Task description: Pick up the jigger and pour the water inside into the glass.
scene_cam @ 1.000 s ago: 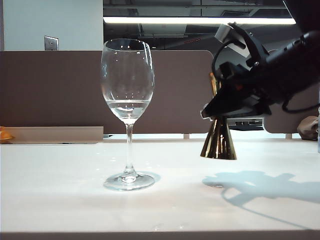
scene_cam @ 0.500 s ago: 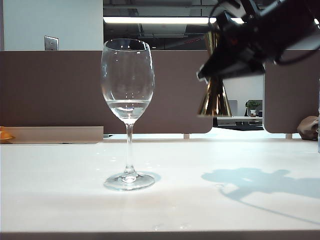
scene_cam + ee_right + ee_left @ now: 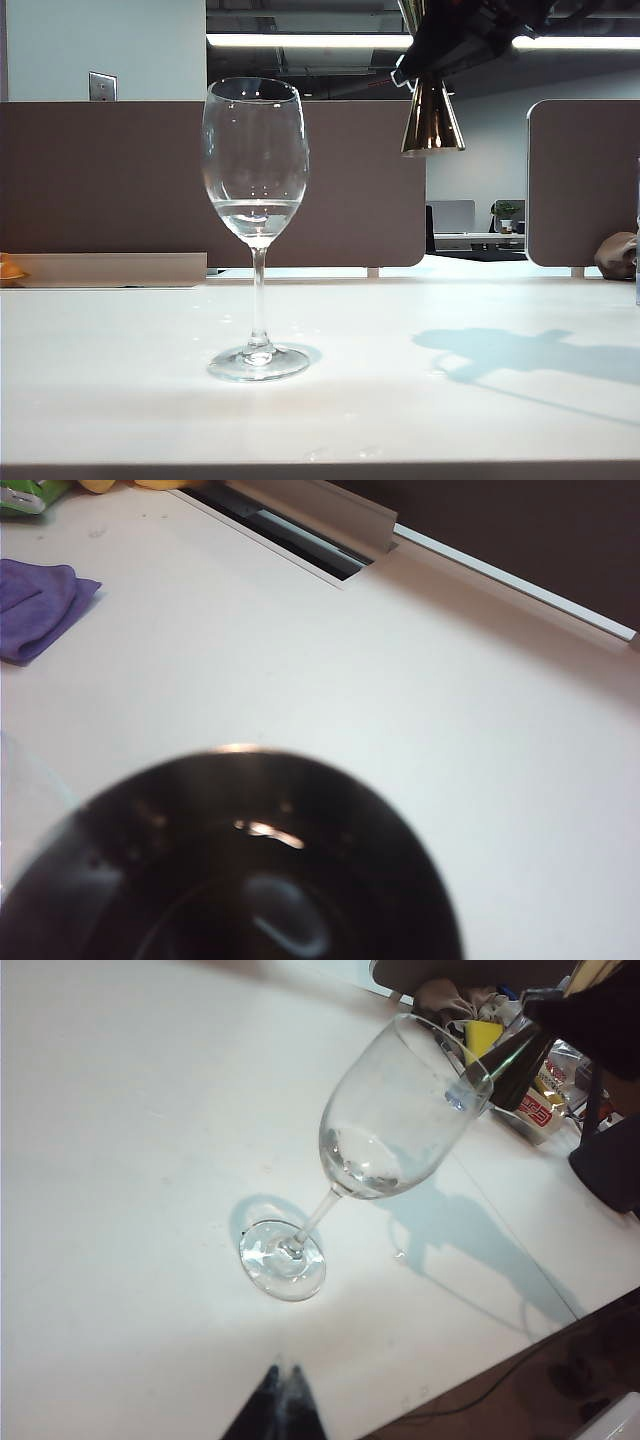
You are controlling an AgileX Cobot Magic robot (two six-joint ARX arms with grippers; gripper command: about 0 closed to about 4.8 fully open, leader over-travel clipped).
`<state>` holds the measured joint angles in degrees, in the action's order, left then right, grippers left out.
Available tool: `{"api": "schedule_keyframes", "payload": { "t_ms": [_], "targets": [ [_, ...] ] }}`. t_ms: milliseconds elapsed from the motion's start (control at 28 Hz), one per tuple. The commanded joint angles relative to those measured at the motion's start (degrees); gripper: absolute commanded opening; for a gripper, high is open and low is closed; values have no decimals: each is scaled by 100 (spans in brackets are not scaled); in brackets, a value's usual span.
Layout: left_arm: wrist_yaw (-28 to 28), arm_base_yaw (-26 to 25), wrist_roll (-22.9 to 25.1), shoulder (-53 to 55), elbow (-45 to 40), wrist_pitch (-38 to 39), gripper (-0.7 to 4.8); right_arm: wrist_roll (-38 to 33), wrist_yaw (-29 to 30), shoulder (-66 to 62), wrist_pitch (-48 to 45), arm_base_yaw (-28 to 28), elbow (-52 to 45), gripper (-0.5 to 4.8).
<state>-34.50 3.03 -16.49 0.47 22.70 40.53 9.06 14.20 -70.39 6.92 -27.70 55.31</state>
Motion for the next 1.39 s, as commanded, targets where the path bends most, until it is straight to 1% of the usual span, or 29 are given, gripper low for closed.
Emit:
{"api": "schedule_keyframes", "payload": {
  "t_ms": [36, 250, 357, 429, 464, 536, 1036, 1393],
  "targets": [
    [-22, -7, 0, 4, 20, -74, -2, 20, -42, -111, 162, -2, 223, -1],
    [-20, -7, 0, 4, 20, -74, -2, 20, -57, -330, 240, -7, 544, -1],
    [-22, -7, 0, 4, 20, -72, -2, 116, -175, -448, 356, -168, 713, -1],
    [-22, -7, 0, 4, 20, -74, -2, 455, -428, -649, 525, -501, 942, -1],
    [-20, -7, 0, 4, 20, -72, -3, 450, -481, -699, 518, -592, 999, -1],
    [-22, -7, 0, 4, 20, -72, -3, 457, -870, -879, 505, -791, 1172, -1],
    [-20, -7, 0, 4, 20, -72, -2, 446, -852, -940, 511, -796, 1239, -1],
    [-20, -7, 0, 4, 20, -74, -2, 450, -857, -938, 470, -920, 1239, -1]
  ]
}}
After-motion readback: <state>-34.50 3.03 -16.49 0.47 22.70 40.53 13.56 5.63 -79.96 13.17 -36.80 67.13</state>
